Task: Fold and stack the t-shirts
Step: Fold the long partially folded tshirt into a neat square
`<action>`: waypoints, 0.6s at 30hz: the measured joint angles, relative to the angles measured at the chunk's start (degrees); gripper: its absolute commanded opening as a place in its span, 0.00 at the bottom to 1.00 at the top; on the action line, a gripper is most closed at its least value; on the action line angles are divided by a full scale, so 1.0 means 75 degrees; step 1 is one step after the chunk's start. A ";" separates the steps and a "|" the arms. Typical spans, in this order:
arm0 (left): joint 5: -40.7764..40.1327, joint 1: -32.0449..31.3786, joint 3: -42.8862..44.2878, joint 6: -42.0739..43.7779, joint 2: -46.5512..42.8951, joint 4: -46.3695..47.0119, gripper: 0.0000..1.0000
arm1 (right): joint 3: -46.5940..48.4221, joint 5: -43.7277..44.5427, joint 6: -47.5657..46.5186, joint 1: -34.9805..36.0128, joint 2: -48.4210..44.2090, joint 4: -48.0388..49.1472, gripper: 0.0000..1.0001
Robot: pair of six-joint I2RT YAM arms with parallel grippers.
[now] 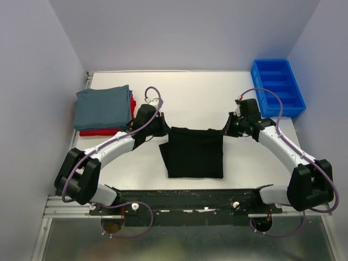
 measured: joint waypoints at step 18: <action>-0.0411 0.0157 0.1865 -0.0134 0.2594 0.0469 0.55 | 0.2296 0.0822 0.0108 -0.0023 0.2929 -0.0431 0.49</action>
